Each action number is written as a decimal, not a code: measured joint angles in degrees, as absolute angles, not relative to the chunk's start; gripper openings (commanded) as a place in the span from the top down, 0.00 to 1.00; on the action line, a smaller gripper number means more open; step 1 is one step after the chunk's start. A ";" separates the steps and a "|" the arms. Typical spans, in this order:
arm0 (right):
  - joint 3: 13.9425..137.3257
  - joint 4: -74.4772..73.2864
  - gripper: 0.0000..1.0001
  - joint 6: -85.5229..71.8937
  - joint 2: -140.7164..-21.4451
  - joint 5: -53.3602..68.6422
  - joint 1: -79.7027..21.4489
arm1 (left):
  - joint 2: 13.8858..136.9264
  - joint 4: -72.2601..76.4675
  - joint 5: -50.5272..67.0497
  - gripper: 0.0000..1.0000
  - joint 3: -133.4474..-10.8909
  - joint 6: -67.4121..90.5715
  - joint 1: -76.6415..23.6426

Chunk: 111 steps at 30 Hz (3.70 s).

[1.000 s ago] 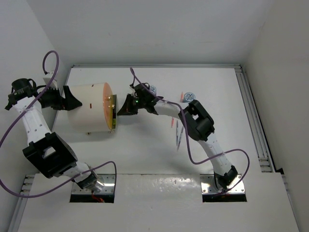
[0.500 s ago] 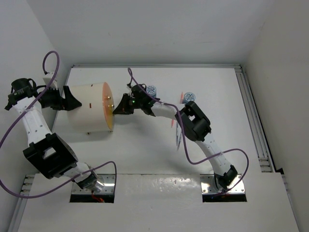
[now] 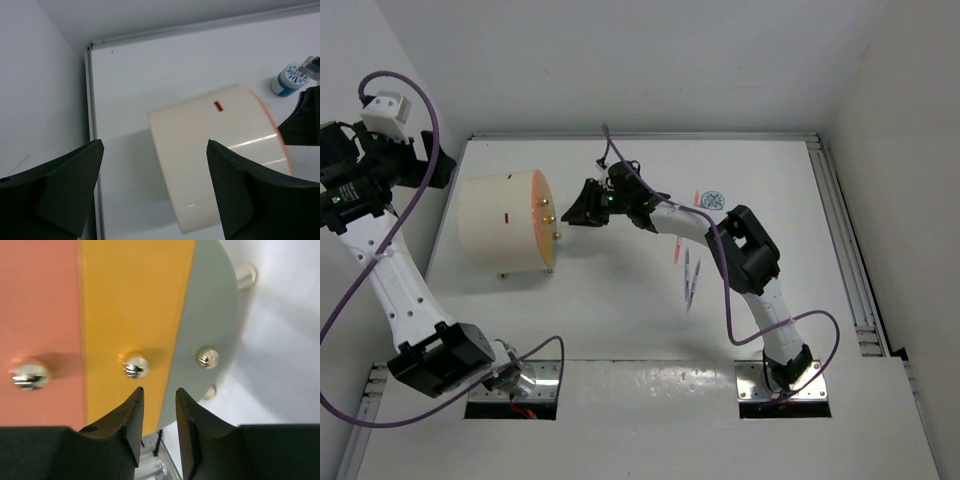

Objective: Sort the stationery into containers
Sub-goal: Open the drawer in the storage box.

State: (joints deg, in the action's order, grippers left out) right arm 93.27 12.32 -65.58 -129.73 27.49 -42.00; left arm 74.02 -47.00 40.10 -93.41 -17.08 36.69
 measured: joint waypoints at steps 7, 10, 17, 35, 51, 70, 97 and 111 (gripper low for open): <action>93.43 13.91 0.56 -66.57 -128.51 27.44 -40.62 | 72.82 -45.89 35.09 0.13 -95.96 -13.56 25.65; 93.45 14.66 0.56 -67.59 -128.51 27.49 -40.91 | 72.95 -46.00 29.08 0.16 -92.27 -11.94 19.55; 94.19 15.57 0.55 -69.34 -129.43 27.66 -41.06 | 74.61 -47.44 11.38 0.16 -89.06 -8.73 1.89; 95.37 18.17 0.54 -72.58 -133.12 28.80 -41.12 | 76.69 -50.02 -12.12 0.14 -86.19 -5.69 -9.76; 98.39 22.02 0.61 -74.85 -134.89 30.09 -42.59 | 77.69 -50.94 -13.30 0.15 -85.52 -5.30 -10.13; 98.39 21.98 0.92 -76.20 -135.85 30.50 -43.31 | 77.93 -51.42 -12.23 0.16 -85.41 -5.30 -8.95; 84.49 26.04 1.00 -73.71 -127.76 34.87 -37.30 | 77.93 -50.72 -7.86 0.16 -84.55 -5.15 -5.02; 77.28 24.93 0.78 -70.43 -122.30 37.26 -34.15 | 77.89 -50.35 -6.74 0.15 -84.42 -5.58 -4.29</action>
